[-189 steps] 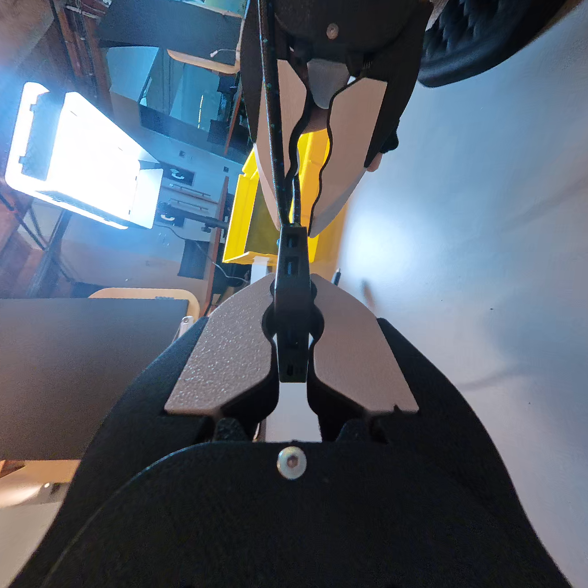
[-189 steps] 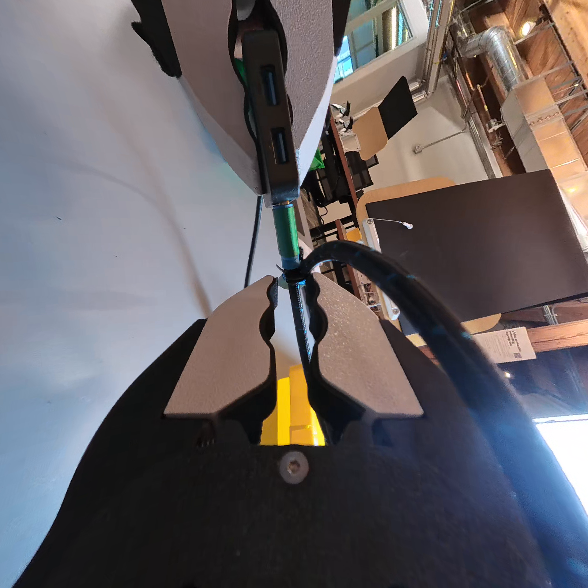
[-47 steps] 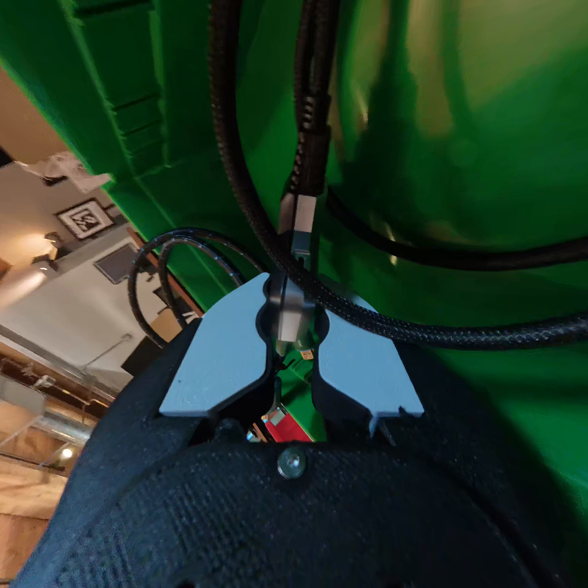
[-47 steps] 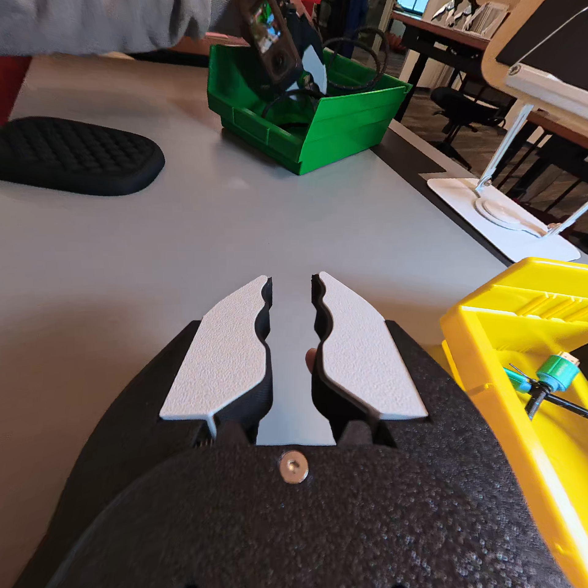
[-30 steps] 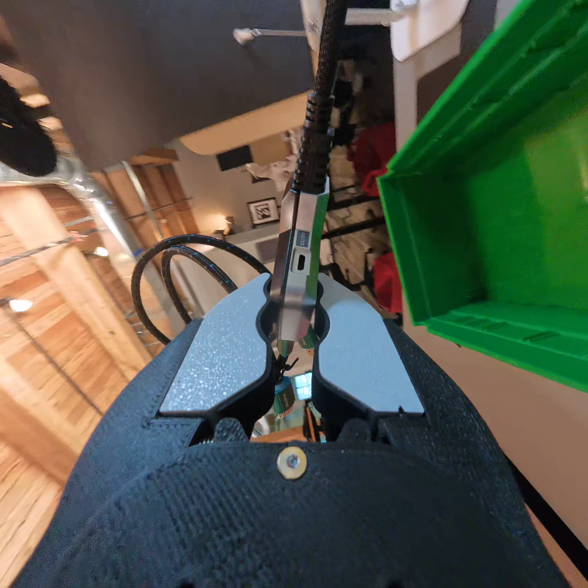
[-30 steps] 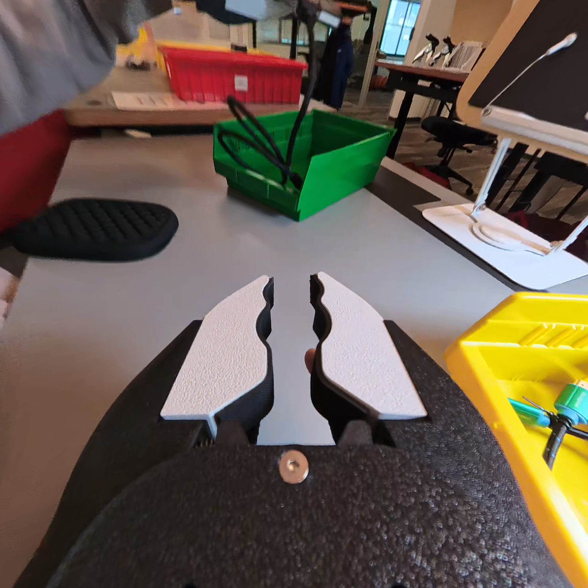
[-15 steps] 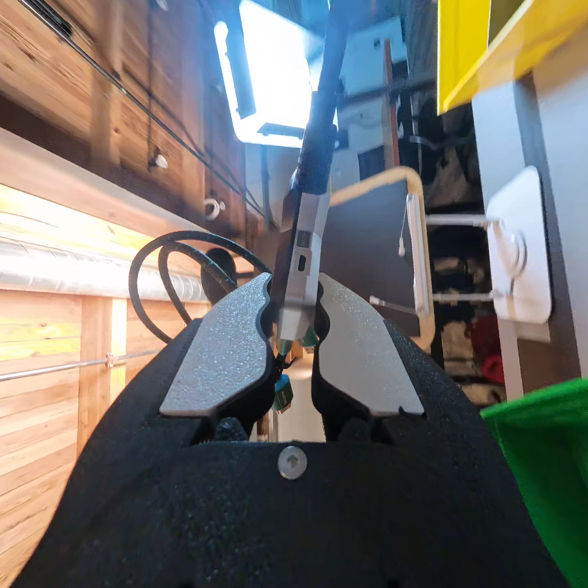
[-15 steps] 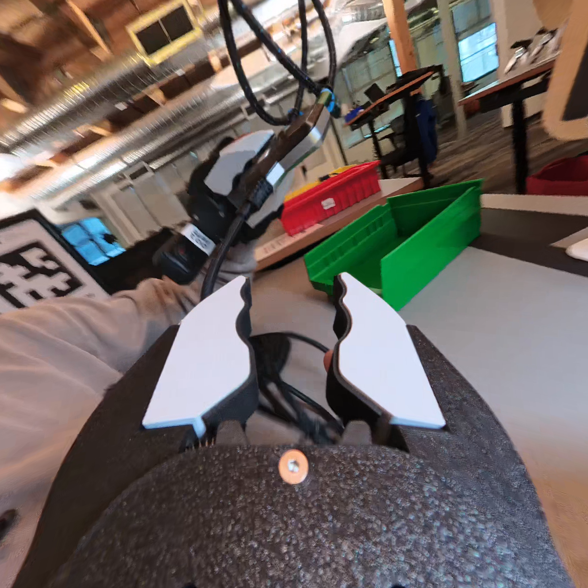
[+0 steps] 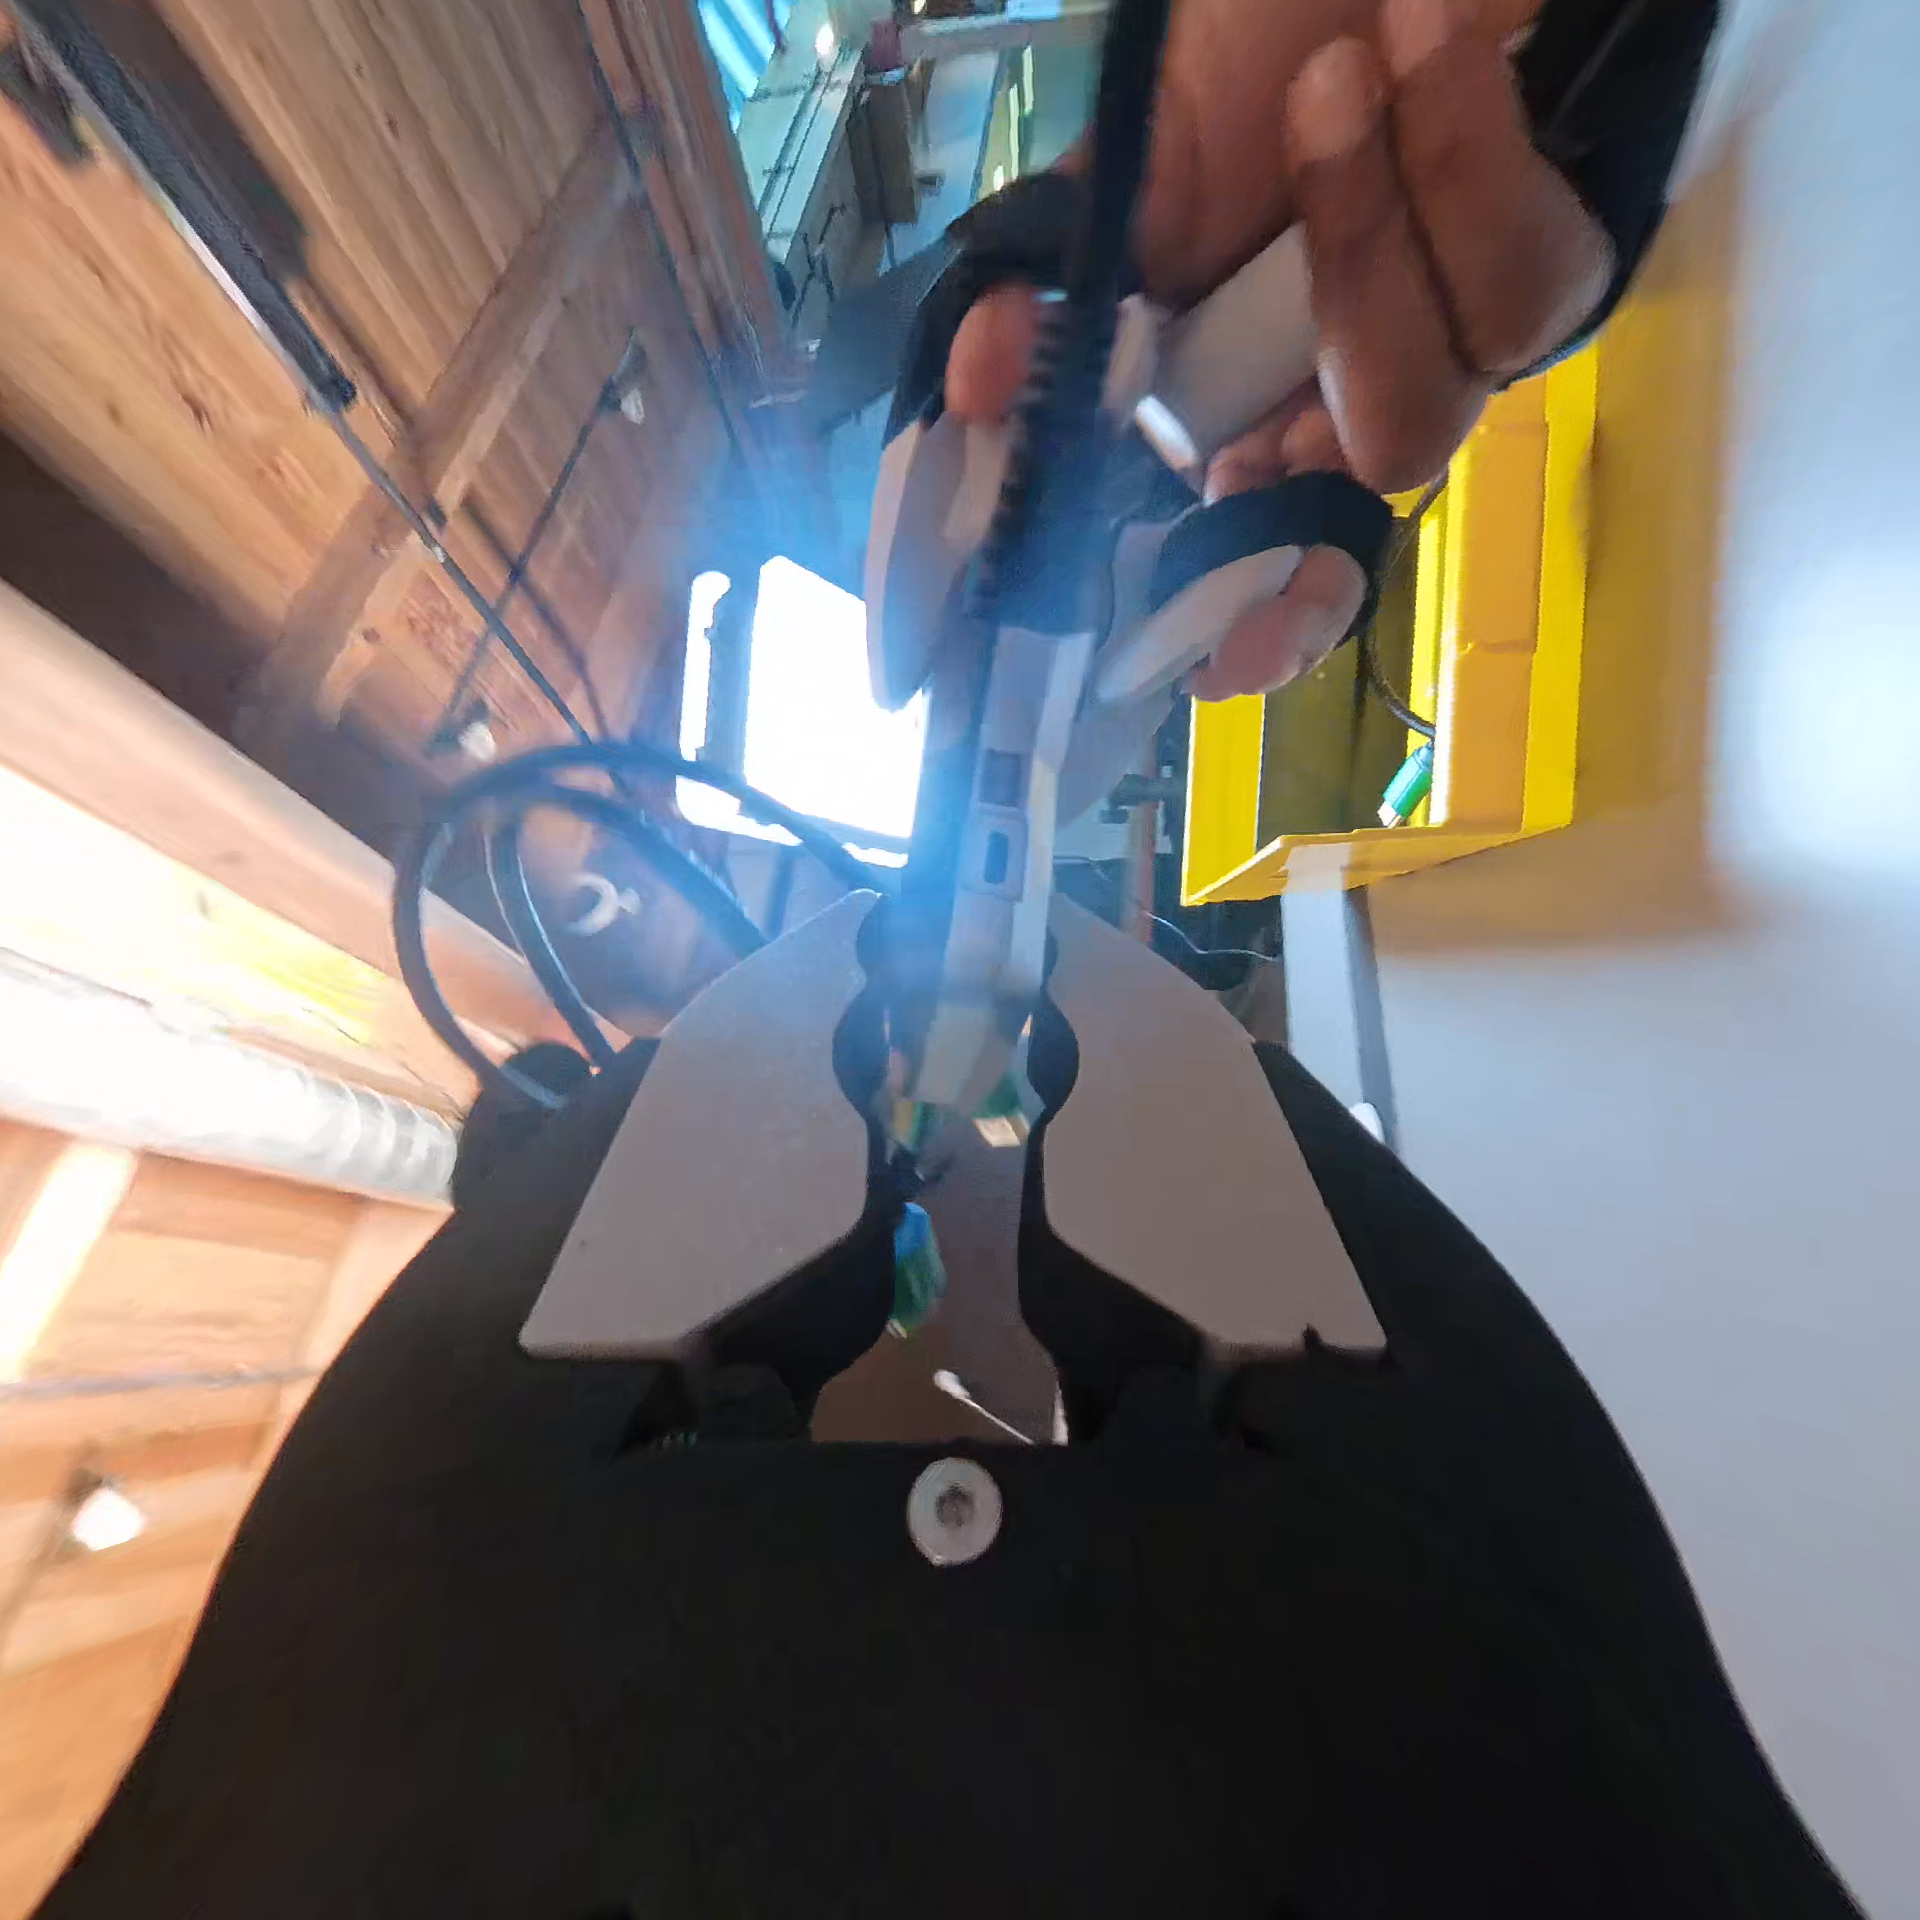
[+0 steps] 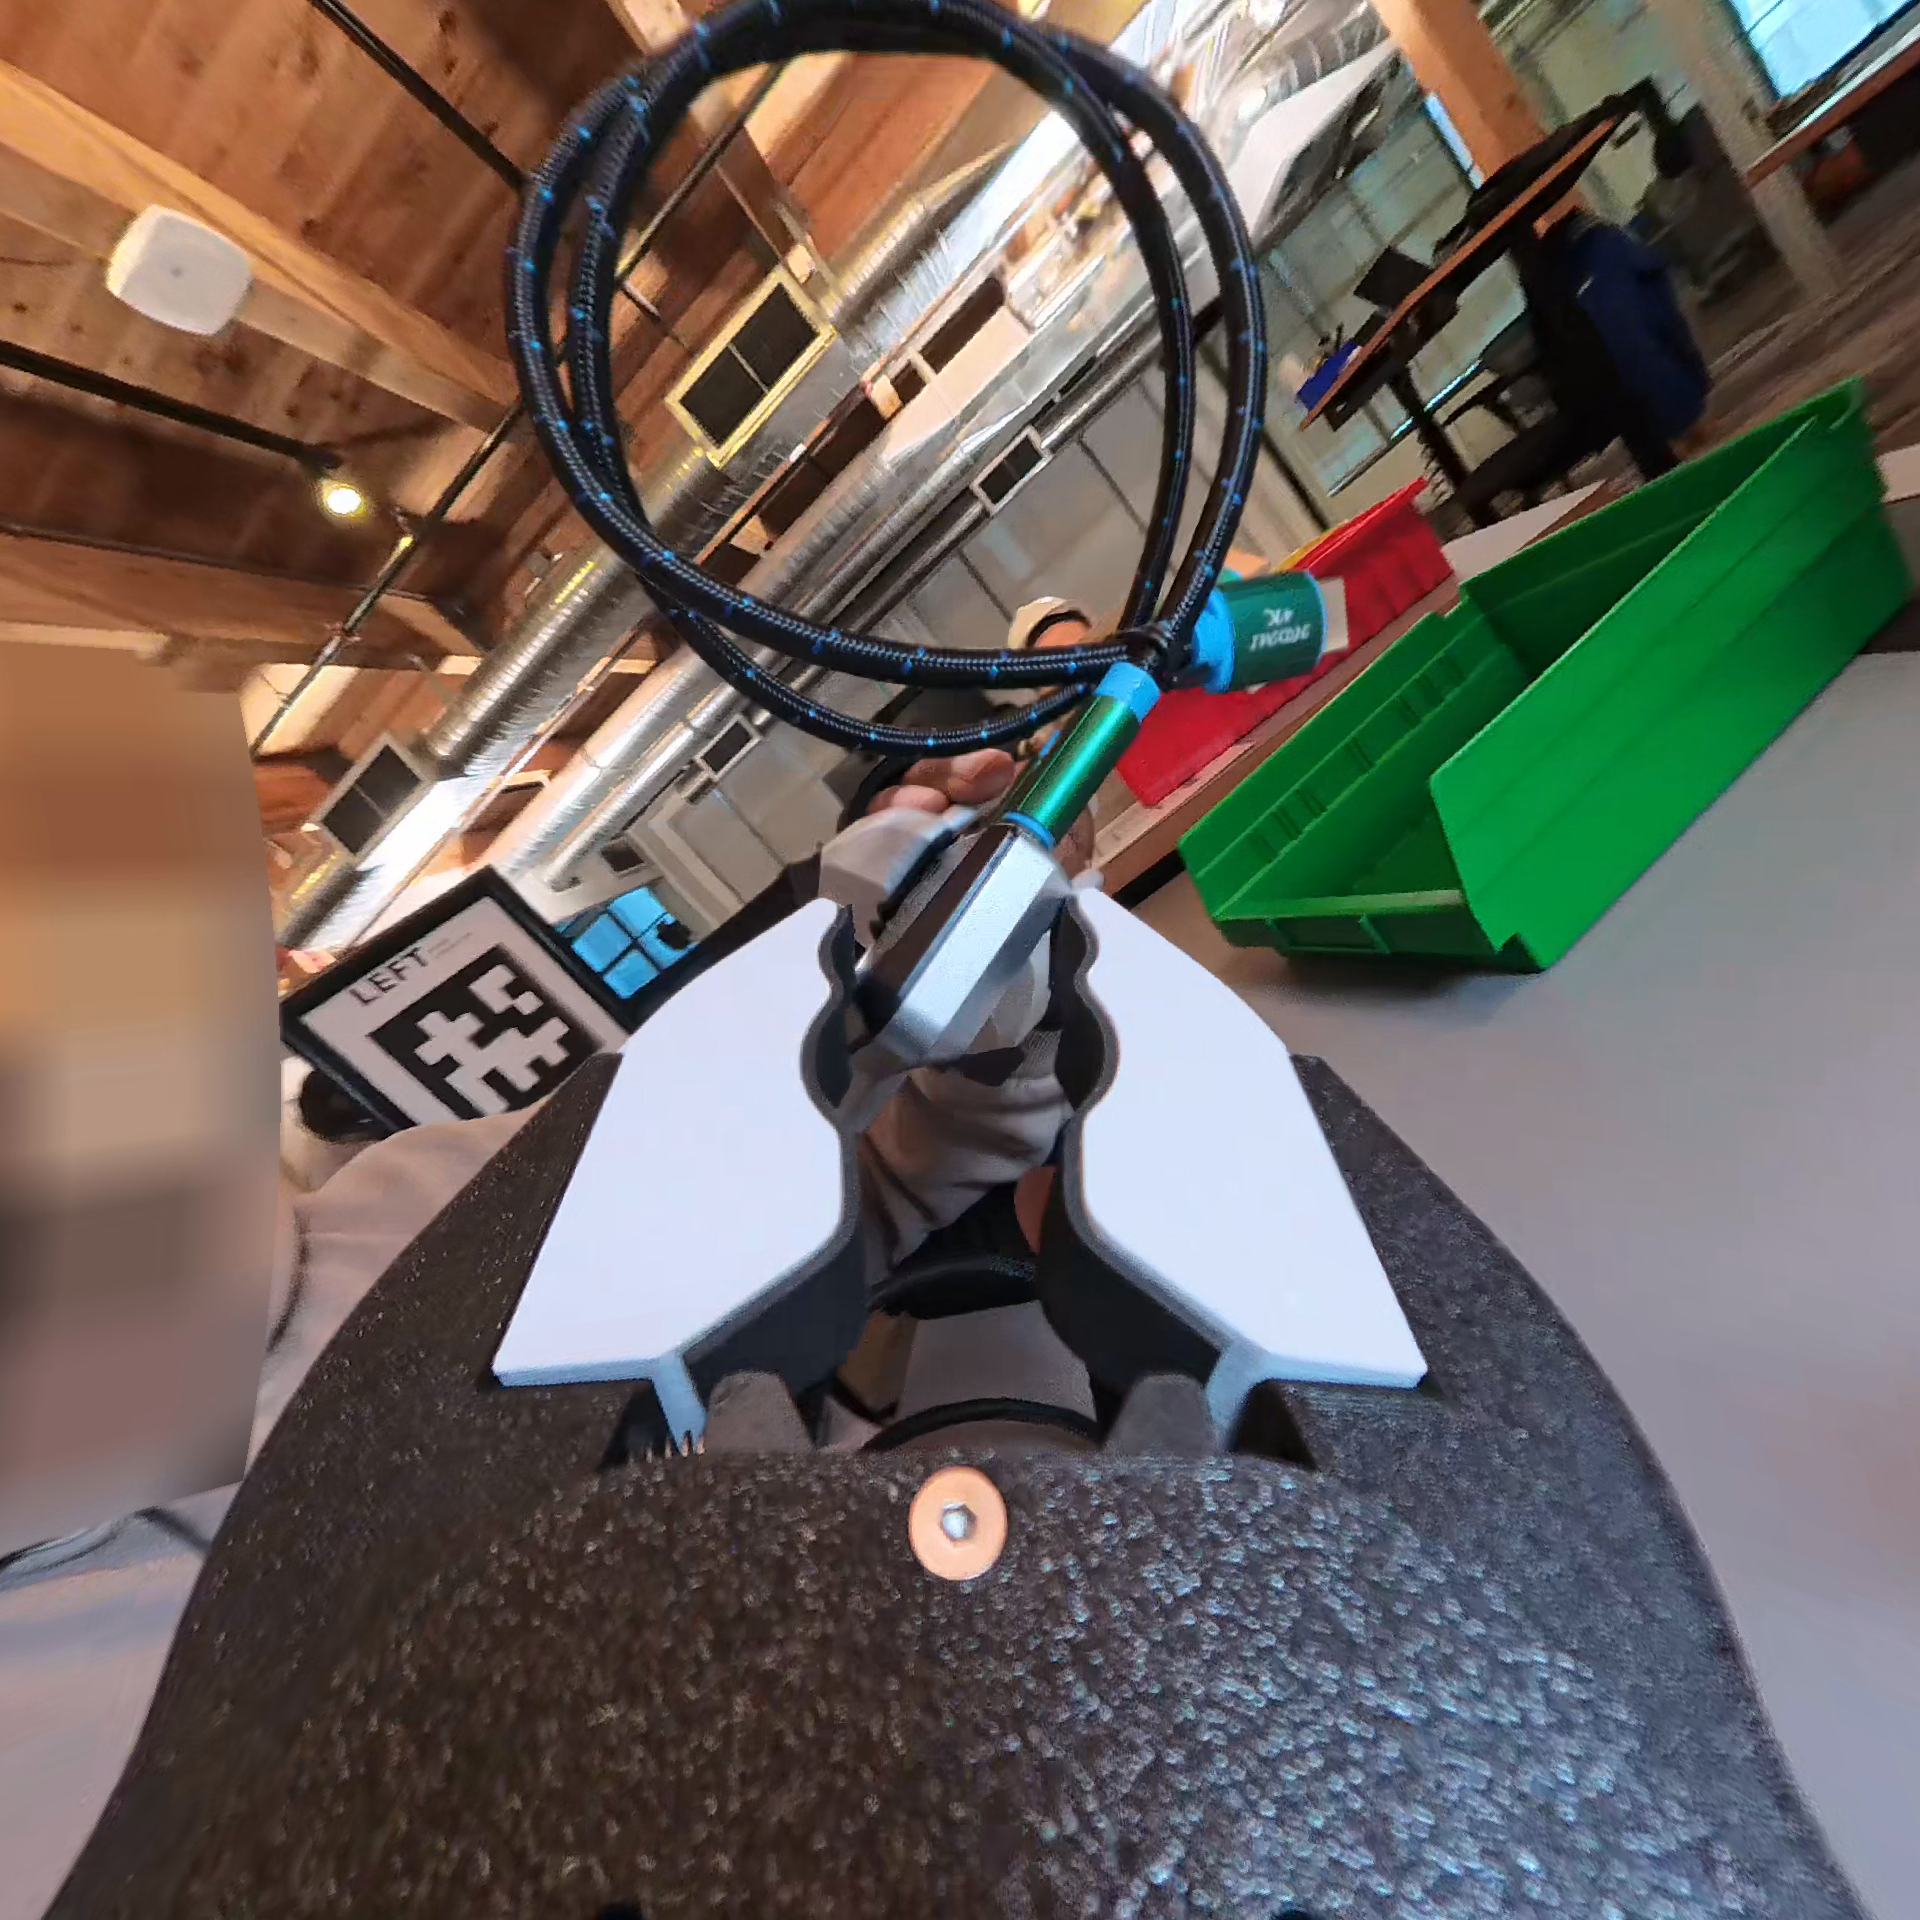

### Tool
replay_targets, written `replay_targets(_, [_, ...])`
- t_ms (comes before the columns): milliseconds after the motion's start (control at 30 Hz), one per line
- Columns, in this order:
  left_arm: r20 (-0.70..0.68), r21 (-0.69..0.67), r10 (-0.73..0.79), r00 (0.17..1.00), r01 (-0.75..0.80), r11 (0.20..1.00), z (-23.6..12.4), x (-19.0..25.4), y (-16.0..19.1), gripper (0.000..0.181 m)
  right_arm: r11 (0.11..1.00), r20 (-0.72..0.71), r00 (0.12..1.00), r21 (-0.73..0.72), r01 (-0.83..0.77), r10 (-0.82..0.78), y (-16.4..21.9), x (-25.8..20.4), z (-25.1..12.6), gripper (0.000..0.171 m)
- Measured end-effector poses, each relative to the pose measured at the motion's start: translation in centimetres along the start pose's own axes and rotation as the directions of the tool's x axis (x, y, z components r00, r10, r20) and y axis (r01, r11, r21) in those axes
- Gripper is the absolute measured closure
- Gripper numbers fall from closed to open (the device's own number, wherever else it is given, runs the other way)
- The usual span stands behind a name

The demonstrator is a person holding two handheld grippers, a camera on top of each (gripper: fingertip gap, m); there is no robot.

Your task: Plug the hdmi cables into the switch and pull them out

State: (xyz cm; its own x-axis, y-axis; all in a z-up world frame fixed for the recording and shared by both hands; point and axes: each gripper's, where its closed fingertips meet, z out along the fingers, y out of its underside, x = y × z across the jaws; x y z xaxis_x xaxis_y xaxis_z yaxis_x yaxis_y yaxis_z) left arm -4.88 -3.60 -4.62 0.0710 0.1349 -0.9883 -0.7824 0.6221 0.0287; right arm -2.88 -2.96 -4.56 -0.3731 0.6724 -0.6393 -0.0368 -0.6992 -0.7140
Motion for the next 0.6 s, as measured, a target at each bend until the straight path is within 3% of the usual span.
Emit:
replay_targets(100, [0.01,-0.05,-0.229,0.973,0.229,0.972,0.0,0.2,1.6,0.153,0.995,-0.019,0.998,0.081,0.065,-0.064,-0.8,0.1,-0.4,0.136])
replay_targets(200, [-0.028,-0.029,-0.552,0.834,0.551,0.834,-0.3,0.6,1.6,0.139,0.987,-0.031,0.991,0.086,0.134,-0.132,-1.1,-0.1,-0.6,0.136])
replay_targets(267, [-0.034,-0.024,-0.654,0.755,0.654,0.756,-0.6,0.9,1.3,0.137,0.989,-0.016,0.994,0.092,0.113,-0.112,-0.8,0.0,-0.6,0.135])
replay_targets(333, [-0.041,-0.033,-0.67,0.741,0.669,0.742,-1.0,1.0,1.2,0.136,0.991,-0.005,0.995,0.089,0.101,-0.101,-0.3,0.1,-0.5,0.135])
replay_targets(533, [-0.045,-0.079,-0.569,0.821,0.565,0.821,-2.5,1.6,1.1,0.131,0.99,-0.01,0.992,0.071,0.123,-0.122,0.2,-0.4,0.0,0.139])
replay_targets(600, [-0.035,-0.107,-0.553,0.833,0.547,0.83,-3.3,2.1,1.8,0.143,0.981,-0.014,0.991,0.142,0.131,-0.13,-1.3,-0.4,-1.1,0.142])
